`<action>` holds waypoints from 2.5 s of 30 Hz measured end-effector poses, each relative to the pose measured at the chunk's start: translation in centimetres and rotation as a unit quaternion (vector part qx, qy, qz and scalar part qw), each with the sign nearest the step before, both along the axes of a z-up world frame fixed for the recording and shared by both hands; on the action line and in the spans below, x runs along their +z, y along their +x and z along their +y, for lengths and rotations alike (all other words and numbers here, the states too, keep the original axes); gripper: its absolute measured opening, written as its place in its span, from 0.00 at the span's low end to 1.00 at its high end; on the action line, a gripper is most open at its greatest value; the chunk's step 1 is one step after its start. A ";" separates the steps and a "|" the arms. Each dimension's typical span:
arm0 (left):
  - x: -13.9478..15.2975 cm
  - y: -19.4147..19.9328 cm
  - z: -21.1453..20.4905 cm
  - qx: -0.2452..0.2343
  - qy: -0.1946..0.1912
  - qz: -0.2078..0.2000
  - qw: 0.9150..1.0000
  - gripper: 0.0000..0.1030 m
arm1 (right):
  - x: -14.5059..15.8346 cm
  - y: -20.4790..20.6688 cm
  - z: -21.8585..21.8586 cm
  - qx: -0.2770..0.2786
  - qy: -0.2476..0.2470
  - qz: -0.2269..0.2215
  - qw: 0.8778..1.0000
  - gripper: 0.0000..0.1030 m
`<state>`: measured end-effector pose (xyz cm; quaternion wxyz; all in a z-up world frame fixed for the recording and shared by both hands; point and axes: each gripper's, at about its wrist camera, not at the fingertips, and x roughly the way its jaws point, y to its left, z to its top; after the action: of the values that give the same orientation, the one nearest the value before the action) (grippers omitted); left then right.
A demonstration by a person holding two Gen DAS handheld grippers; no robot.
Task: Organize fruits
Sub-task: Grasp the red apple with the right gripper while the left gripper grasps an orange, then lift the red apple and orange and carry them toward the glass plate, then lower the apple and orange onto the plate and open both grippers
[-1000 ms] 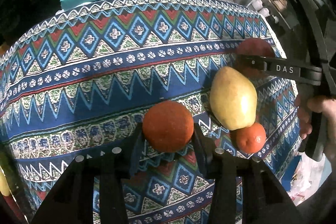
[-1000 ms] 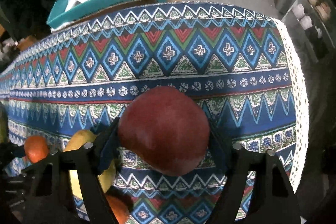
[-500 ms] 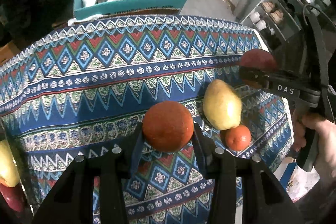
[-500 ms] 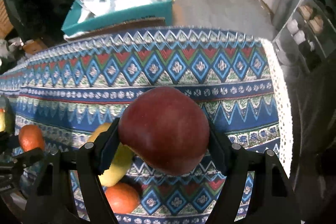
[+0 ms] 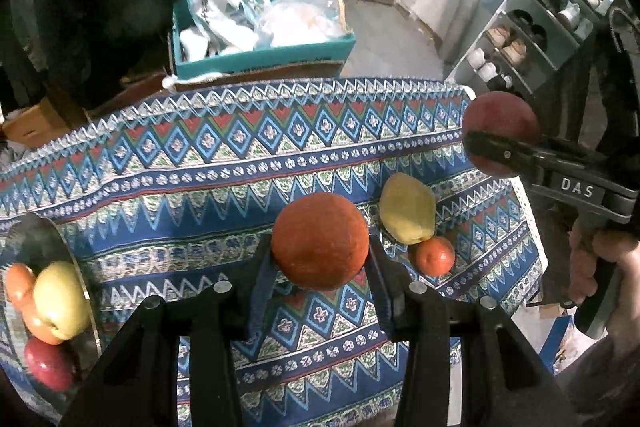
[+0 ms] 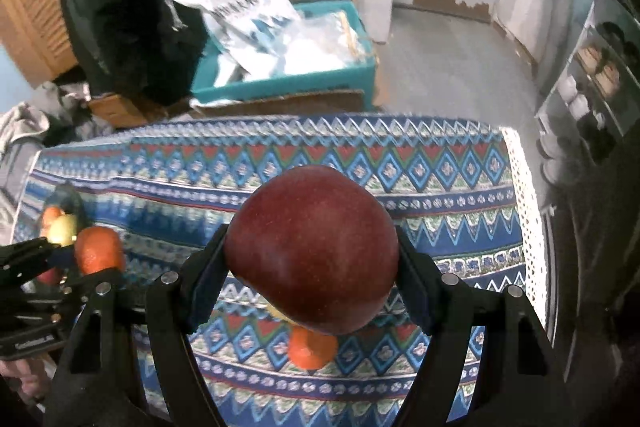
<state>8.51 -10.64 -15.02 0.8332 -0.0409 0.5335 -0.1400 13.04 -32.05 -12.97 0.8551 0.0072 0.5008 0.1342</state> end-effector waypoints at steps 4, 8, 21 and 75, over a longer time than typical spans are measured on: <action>1.5 -0.8 0.8 0.004 0.000 -0.015 1.000 0.44 | 1.9 -1.0 0.9 0.011 0.012 -0.016 1.000 0.73; 2.8 -1.7 1.6 0.008 -0.001 -0.029 1.000 0.44 | 3.4 -2.0 2.2 0.023 0.023 -0.029 0.999 0.73; 6.6 -4.2 5.2 0.028 -0.012 -0.068 0.997 0.44 | 7.0 -4.5 6.5 0.063 0.049 -0.064 0.995 0.73; 0.5 -8.1 29.3 0.233 -0.004 -0.007 0.972 0.44 | 2.2 -4.5 37.0 0.255 0.065 0.015 0.965 0.73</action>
<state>0.41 18.62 -14.47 0.8464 -0.1664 0.5029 0.0555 8.55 4.91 -10.76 0.7826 -0.0631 0.4891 0.3799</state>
